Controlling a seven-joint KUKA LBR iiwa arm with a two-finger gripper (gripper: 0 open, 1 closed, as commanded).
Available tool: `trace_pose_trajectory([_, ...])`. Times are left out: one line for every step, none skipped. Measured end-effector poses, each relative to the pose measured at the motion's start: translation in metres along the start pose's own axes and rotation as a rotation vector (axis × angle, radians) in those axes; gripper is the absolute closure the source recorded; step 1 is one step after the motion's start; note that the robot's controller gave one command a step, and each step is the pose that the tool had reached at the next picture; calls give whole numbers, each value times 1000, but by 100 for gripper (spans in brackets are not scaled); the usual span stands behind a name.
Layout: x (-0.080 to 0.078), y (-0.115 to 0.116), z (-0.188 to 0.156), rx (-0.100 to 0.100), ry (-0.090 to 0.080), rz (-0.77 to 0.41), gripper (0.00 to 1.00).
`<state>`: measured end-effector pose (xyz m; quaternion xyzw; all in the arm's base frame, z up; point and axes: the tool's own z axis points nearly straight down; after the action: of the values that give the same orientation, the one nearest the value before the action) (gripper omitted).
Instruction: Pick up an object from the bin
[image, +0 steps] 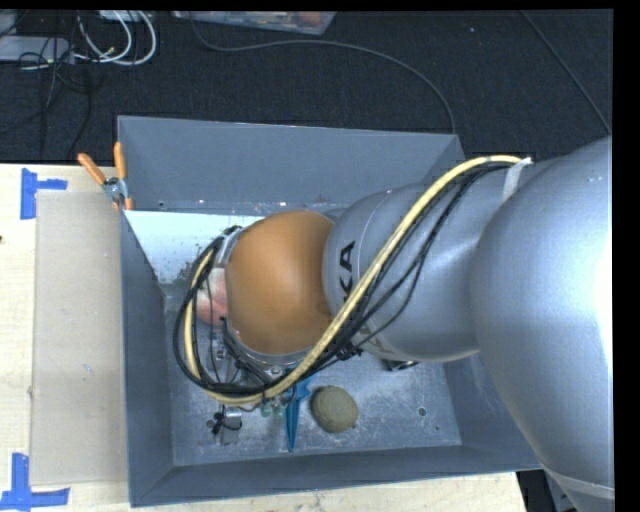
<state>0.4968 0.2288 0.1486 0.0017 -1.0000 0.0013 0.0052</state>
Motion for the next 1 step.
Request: trace_pose_trajectory([-2, -1, -4, -2, -7, 5, 0])
